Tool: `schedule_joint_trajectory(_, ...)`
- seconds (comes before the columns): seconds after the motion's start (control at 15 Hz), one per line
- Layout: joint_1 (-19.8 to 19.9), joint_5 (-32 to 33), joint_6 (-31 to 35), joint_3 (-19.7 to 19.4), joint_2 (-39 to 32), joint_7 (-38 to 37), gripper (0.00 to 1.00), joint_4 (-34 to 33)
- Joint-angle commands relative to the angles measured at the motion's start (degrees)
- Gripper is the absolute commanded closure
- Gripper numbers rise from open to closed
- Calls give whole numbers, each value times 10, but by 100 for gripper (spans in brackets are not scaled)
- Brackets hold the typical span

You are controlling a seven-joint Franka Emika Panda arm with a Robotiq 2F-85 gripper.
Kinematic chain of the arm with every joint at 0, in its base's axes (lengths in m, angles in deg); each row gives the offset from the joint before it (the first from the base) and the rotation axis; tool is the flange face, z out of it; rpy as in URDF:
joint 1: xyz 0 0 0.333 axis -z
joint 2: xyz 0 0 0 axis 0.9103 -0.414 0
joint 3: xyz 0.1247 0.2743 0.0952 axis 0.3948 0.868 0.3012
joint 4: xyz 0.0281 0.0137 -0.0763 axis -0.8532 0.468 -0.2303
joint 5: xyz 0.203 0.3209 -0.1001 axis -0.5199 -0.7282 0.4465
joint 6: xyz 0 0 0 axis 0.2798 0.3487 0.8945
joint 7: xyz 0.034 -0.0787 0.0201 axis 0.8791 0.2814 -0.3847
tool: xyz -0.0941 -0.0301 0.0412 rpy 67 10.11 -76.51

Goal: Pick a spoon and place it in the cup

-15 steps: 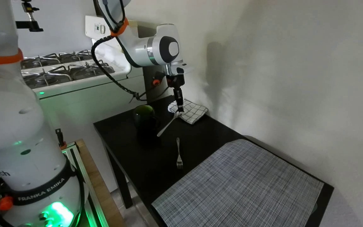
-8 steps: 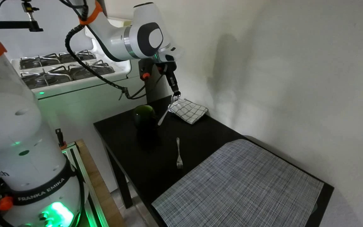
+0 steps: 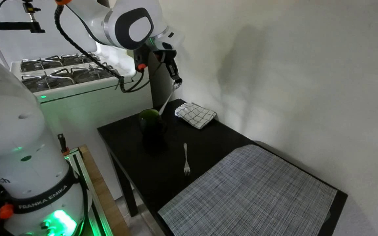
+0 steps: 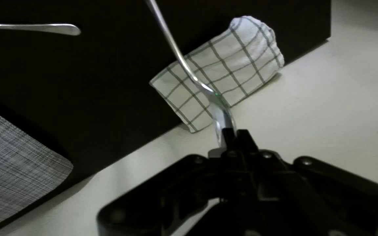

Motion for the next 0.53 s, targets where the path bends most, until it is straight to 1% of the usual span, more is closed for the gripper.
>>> schedule_joint_trajectory(0.0,-34,-101,5,-5,71,73,99,41)
schedule_joint_trajectory(0.13,-38,-127,-14,4,54,98,99,2)
schedule_joint_trajectory(0.27,-39,-141,-16,14,54,116,99,0)
schedule_joint_trajectory(0.33,-17,-136,-4,26,46,108,94,-1)
schedule_joint_trajectory(0.47,-21,-142,-4,29,47,114,94,-2)
